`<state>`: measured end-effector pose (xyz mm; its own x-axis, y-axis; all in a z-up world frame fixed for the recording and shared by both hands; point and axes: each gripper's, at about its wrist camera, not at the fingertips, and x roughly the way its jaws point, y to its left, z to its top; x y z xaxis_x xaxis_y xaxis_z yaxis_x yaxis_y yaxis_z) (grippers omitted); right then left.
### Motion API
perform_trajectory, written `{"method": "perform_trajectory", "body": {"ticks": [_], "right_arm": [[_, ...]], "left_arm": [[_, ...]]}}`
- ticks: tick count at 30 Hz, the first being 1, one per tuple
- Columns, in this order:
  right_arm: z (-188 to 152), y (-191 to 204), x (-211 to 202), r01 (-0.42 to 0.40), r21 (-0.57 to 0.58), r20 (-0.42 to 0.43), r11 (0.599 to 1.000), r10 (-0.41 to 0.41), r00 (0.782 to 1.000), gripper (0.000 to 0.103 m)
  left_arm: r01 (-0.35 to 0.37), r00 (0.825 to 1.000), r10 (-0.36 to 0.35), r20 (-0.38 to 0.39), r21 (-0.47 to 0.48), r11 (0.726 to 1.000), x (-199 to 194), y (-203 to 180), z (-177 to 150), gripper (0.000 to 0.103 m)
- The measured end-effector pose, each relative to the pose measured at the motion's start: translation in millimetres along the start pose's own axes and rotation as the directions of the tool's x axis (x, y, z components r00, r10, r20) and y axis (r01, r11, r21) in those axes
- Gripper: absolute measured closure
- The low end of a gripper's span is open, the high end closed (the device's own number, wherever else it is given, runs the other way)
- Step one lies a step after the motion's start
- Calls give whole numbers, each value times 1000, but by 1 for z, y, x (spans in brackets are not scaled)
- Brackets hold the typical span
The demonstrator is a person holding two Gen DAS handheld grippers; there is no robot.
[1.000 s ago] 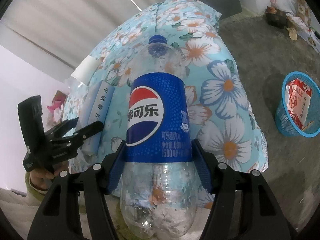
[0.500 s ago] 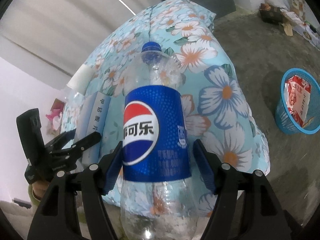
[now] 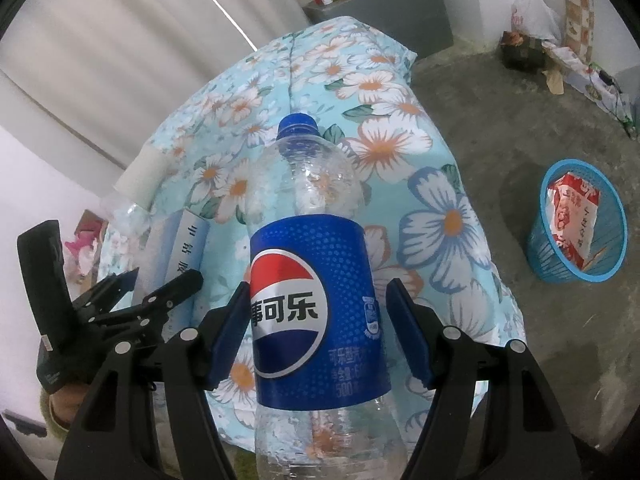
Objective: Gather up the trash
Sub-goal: 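Lift the box with the left tool while right holds the Pepsi bottle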
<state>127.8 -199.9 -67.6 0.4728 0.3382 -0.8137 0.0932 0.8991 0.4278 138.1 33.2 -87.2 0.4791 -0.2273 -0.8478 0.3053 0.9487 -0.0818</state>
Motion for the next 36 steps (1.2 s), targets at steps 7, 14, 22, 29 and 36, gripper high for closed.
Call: {"method": "perform_trajectory", "body": {"ticks": [7,14,22,29,36], "right_arm": [[-1,7,2,21,-21,-3,1000,-22,1000,42],[-1,9,2,36,-25,-4,999,-36,999,42],[-3,12,5,49,-38,-12,998,-50,999,41],[-5,18,10,82,-70,-24,994,-84,996,42],[-6,18,8,81,-66,-16,995,-82,996,43]], "left_arm": [[-29,999,28,20,24,999,-2,-5,-1,29],[-64,997,61,49,56,996,-7,-10,-2,30],[-80,995,75,67,75,994,-9,-12,-3,30],[-87,994,81,75,76,993,-10,-11,-3,30],[-93,993,87,81,80,992,-11,-10,-4,30]]}}
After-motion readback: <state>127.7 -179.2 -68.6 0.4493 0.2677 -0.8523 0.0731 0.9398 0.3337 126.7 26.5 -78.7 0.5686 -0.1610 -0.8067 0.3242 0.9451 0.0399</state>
